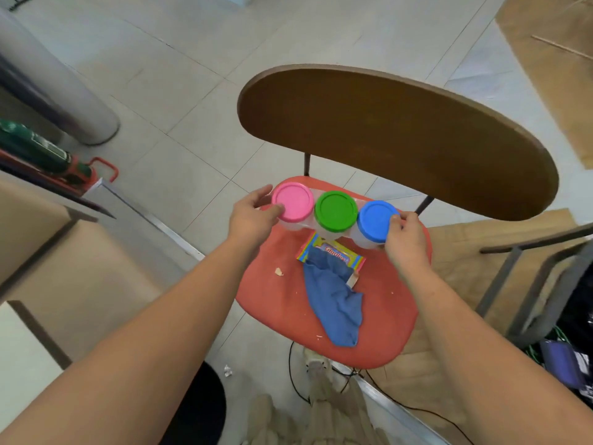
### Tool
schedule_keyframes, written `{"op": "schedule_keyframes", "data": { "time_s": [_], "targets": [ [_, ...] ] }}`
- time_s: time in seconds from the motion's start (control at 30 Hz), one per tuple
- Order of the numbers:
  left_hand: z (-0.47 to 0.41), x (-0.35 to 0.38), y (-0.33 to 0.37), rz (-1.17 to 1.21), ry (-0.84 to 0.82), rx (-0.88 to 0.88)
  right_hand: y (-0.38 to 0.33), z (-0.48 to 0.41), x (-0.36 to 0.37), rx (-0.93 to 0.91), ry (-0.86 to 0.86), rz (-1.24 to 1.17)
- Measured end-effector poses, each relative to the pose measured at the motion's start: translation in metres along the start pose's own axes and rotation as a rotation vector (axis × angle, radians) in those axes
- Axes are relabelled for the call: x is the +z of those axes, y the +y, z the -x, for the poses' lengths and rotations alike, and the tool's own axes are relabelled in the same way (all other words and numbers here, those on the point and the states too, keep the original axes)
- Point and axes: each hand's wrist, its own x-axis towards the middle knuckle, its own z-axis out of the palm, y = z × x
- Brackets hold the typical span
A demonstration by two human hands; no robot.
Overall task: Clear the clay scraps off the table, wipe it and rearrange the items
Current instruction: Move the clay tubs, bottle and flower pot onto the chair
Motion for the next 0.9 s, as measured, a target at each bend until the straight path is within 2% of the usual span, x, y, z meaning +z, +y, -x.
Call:
{"op": "schedule_keyframes", "data": {
  "time_s": [0.33, 0.53, 0.67, 0.9],
  "targets": [
    [-0.049, 0.057, -0.010, 0.029, -0.036, -0.041, 0.044, -0.042, 0.006, 0.142, -0.043, -0.171],
    [-0.057, 0.067, -0.022, -0.124, -0.060, -0.072, 0.055, -0.028, 0.006, 0.232, -0.098, -0.217],
    [-0.055, 0.068, -0.029, -0.221, -0.069, -0.080, 0.058, -0.025, 0.008, 0.218, -0.117, -0.239],
    [-0.057, 0.071, -0.027, -0.353, 0.020, -0.028, 0.057, -0.036, 0.006, 0.182, -0.112, -0.209]
  ]
}}
